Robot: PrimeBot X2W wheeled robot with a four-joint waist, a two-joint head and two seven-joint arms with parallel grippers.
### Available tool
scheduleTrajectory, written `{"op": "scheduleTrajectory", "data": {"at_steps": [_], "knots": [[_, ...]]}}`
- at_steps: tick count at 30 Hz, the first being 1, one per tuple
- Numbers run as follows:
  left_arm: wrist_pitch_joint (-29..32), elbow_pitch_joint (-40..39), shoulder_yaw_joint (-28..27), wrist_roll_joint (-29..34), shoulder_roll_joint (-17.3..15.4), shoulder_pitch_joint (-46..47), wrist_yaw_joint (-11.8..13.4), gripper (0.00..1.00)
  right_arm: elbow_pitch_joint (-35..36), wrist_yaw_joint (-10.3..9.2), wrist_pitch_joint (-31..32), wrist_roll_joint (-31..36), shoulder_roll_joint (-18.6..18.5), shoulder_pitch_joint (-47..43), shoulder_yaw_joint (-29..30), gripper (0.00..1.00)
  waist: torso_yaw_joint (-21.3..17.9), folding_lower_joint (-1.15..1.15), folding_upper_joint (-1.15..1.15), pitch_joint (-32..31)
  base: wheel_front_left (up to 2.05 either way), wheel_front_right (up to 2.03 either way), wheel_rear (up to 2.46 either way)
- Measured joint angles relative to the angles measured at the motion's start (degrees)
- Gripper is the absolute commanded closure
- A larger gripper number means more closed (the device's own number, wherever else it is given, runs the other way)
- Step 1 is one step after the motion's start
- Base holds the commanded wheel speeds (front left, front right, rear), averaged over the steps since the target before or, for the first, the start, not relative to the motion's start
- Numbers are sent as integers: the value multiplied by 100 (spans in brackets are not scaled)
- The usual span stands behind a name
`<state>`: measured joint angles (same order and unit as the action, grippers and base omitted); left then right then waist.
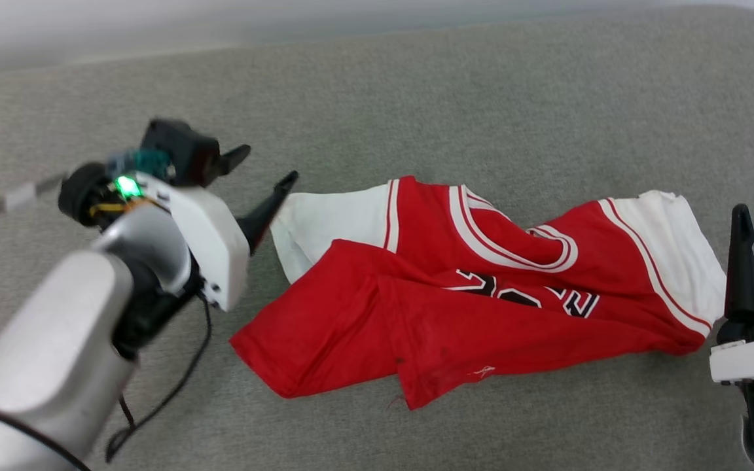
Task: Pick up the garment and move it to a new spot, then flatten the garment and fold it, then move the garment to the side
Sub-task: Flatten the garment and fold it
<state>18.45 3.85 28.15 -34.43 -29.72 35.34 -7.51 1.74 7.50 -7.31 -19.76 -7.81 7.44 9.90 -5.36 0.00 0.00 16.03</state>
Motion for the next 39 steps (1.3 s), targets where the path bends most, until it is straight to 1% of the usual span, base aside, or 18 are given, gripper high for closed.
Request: {"op": "scheduleTrajectory", "data": {"at_steps": [3,4,7,10,14,22,23,24,27,33,39], "knots": [[1189,336,264,-512,-289,533,9,0,-64,0,-23,34,14,64,-146,0,-135,0,0,184,0,0,0],[1483,409,316,-701,-349,621,9,0,-93,0,-23,56,25,75,-213,0,-188,0,0,236,0,0,0],[2079,609,394,-928,-527,983,1,0,-167,0,-63,60,73,98,-401,0,-348,0,0,389,0,0,0],[2532,815,511,-1054,-653,1137,1,0,-264,0,-152,55,108,165,-439,0,-499,0,0,528,0,0,0],[2837,1002,631,-1112,-733,1253,1,0,-389,0,-236,15,157,214,-458,0,-672,0,0,667,0,0,0],[3015,1340,881,-1057,-727,1293,2,0,-587,0,-360,18,213,288,-512,0,-873,0,0,860,0,0,0],[3010,1377,888,-1044,-732,1310,2,15,-605,0,-376,31,215,288,-511,0,-885,0,0,875,0,0,0],[2981,1417,888,-1045,-726,1312,1,100,-624,0,-385,42,218,292,-511,0,-894,0,0,886,0,0,0],[2886,1562,859,-1117,-708,1300,2,100,-668,0,-394,60,221,308,-514,0,-889,0,0,878,0,0,0],[2178,1798,678,-1146,-620,1088,52,100,-695,0,-265,109,142,295,-515,0,-767,0,0,725,0,0,0],[1339,1711,282,-1207,-777,814,182,100,-661,0,156,118,3,211,-475,0,-489,0,0,480,0,0,0]]}}
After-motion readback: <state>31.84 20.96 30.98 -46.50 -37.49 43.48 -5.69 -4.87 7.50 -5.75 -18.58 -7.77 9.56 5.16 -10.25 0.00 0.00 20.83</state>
